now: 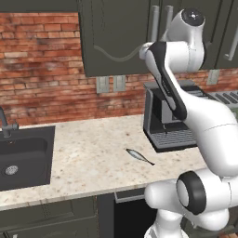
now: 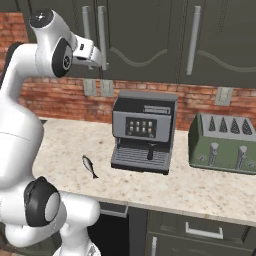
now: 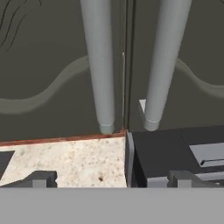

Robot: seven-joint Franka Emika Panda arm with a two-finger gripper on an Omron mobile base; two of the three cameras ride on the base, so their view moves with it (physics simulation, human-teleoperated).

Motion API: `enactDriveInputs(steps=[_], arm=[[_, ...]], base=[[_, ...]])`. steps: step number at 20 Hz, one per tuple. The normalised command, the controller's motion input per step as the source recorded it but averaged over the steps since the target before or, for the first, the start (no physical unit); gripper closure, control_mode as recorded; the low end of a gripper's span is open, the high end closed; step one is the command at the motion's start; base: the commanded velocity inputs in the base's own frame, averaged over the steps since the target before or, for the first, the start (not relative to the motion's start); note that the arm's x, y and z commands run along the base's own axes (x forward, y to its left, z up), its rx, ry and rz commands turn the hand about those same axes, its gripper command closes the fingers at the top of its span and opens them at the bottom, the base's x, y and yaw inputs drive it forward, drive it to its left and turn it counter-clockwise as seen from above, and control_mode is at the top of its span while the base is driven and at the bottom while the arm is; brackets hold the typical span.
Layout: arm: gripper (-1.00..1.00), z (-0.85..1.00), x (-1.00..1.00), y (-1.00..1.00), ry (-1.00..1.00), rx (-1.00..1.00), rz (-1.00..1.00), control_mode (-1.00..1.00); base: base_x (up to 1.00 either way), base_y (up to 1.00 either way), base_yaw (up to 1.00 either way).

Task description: Retrieve the tupperware from the cabinet, then place the raw meat into the tupperware to avoid contamination.

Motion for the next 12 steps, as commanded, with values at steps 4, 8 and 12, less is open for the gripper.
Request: enactDriveInputs(steps=[4, 8, 12], arm=[[-1.00, 0.00, 0.43, 0.02, 0.00, 0.00, 0.00, -1.00], [-1.00, 0.00, 0.49, 0.03, 0.03, 0.00, -0.01, -1.00], [-1.00, 0.00, 0.48, 0.01, 0.02, 0.00, -0.01, -1.00]], base=[[0.00, 0.00, 0.00], [0.00, 0.00, 0.00], [0.00, 0.00, 0.00]])
